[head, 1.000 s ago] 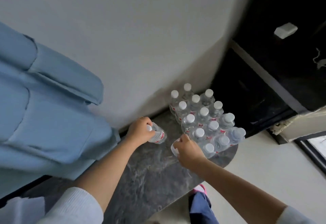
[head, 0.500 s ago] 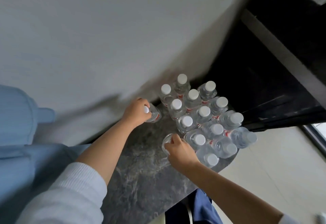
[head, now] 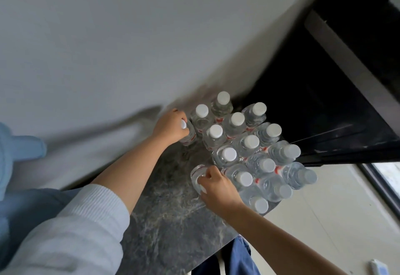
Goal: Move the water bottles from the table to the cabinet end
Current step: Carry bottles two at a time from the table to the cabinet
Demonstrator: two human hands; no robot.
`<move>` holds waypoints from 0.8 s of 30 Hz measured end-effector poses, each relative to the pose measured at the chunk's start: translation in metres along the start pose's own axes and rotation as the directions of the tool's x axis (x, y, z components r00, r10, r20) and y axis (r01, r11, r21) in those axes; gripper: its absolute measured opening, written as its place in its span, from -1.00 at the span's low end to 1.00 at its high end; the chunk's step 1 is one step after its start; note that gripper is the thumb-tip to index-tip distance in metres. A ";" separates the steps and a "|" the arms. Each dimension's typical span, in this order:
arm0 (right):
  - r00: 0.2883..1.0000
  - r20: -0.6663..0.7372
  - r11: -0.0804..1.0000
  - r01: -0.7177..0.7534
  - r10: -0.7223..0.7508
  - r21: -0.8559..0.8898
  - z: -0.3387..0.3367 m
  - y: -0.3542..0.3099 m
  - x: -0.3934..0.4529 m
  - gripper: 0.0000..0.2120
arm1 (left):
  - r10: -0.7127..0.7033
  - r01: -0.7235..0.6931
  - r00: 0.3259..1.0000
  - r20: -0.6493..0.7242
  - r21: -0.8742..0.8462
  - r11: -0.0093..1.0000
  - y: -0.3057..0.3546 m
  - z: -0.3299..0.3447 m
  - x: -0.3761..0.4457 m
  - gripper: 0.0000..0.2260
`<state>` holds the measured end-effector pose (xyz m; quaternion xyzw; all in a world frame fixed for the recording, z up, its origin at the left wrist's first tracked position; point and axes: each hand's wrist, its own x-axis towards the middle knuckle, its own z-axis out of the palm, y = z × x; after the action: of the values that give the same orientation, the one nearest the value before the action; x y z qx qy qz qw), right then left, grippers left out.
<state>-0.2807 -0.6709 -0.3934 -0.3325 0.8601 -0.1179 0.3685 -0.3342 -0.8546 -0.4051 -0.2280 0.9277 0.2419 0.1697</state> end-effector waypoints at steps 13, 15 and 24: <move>0.995 -0.041 0.996 -0.088 0.089 0.019 -0.023 -0.022 0.040 -0.79 | 0.011 -0.008 0.999 0.051 -0.054 0.998 -0.022 -0.009 -0.021 -0.55; 0.994 -0.054 0.995 -0.097 0.098 0.014 -0.029 -0.027 0.046 -0.78 | -0.021 0.022 0.998 0.065 0.000 1.000 -0.029 -0.004 -0.036 -0.56; 0.986 -0.102 0.990 -0.136 0.130 -0.046 -0.045 -0.042 0.069 -0.72 | -0.108 0.094 0.988 0.106 0.135 0.986 -0.039 0.022 -0.077 -0.70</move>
<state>-0.3275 -0.7495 -0.3812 -0.2777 0.9004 -0.0865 0.3237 -0.2459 -0.8472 -0.4050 -0.2493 0.9177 0.1847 0.2482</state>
